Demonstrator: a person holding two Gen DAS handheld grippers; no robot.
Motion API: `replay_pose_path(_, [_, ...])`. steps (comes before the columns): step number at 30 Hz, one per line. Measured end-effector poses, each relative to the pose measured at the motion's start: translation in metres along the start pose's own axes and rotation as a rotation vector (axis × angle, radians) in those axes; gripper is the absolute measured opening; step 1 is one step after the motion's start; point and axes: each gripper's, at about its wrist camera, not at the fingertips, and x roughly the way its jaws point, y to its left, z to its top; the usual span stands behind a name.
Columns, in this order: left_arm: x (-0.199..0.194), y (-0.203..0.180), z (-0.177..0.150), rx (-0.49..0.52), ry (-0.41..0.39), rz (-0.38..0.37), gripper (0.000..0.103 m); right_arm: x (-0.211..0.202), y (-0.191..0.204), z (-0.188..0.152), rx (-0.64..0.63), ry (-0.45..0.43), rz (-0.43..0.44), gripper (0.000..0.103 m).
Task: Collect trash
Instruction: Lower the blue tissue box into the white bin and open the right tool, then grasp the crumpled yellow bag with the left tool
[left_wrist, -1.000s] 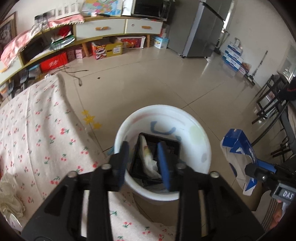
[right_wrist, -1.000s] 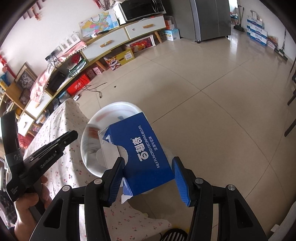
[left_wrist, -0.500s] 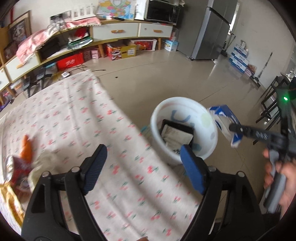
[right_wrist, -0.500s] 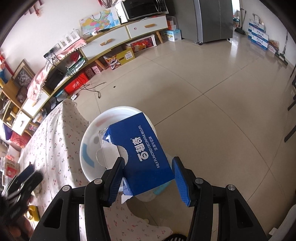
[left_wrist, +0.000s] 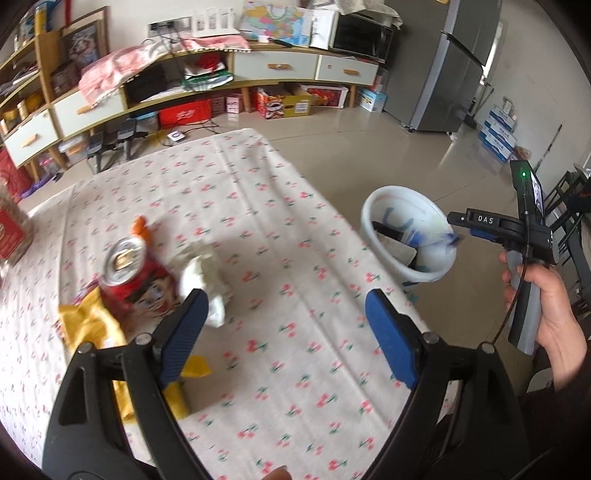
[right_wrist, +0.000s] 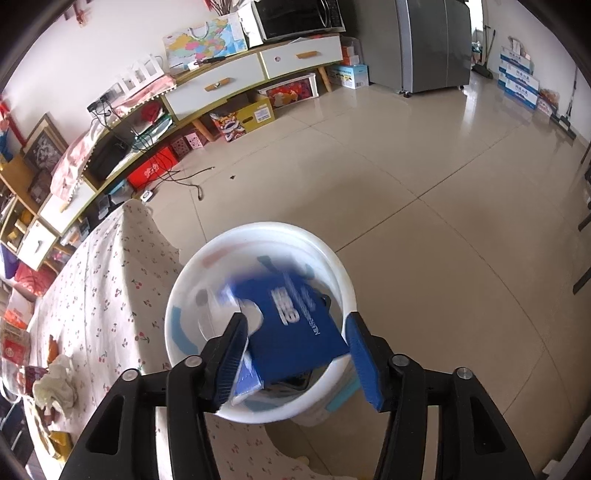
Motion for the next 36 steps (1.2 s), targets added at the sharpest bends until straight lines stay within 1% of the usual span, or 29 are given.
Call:
replay_pose_path(1, [-0.003, 0.006, -0.002, -0.004, -0.002, 0.007, 0.087, 0.0, 0.0, 0.0, 0.002, -0.001, 0.0, 0.072])
replay_pose_path(4, [-0.009, 0.019, -0.009, -0.011, -0.007, 0.027, 0.087, -0.003, 0.007, -0.002, -0.02, 0.004, 0.004, 0.073])
replay_pose_path(9, [-0.019, 0.039, -0.017, -0.023, -0.011, 0.061, 0.088, -0.016, 0.021, -0.009, -0.059, 0.004, 0.0, 0.08])
replay_pose_path(12, [-0.025, 0.053, -0.022, -0.028, -0.012, 0.085, 0.089, -0.025, 0.03, -0.017, -0.081, 0.007, 0.004, 0.081])
replay_pose_path(15, [-0.032, 0.067, -0.027, -0.044, -0.013, 0.112, 0.094, -0.032, 0.04, -0.024, -0.108, 0.012, 0.006, 0.083])
replay_pose_path(17, [-0.037, 0.077, -0.03, -0.058, -0.026, 0.125, 0.095, -0.037, 0.045, -0.03, -0.118, 0.024, 0.006, 0.084])
replay_pose_path(21, [-0.042, 0.096, -0.036, -0.083, -0.021, 0.157, 0.098, -0.043, 0.052, -0.039, -0.141, 0.05, 0.023, 0.084])
replay_pose_path(26, [-0.045, 0.124, -0.048, -0.111, -0.029, 0.205, 0.102, -0.055, 0.068, -0.051, -0.193, 0.046, 0.04, 0.085])
replay_pose_path(33, [-0.03, 0.147, -0.067, -0.184, 0.038, 0.206, 0.102, -0.065, 0.094, -0.067, -0.284, 0.022, 0.035, 0.1])
replay_pose_path(36, [-0.024, 0.149, -0.072, -0.214, 0.071, 0.191, 0.102, -0.068, 0.109, -0.072, -0.33, 0.009, 0.034, 0.1])
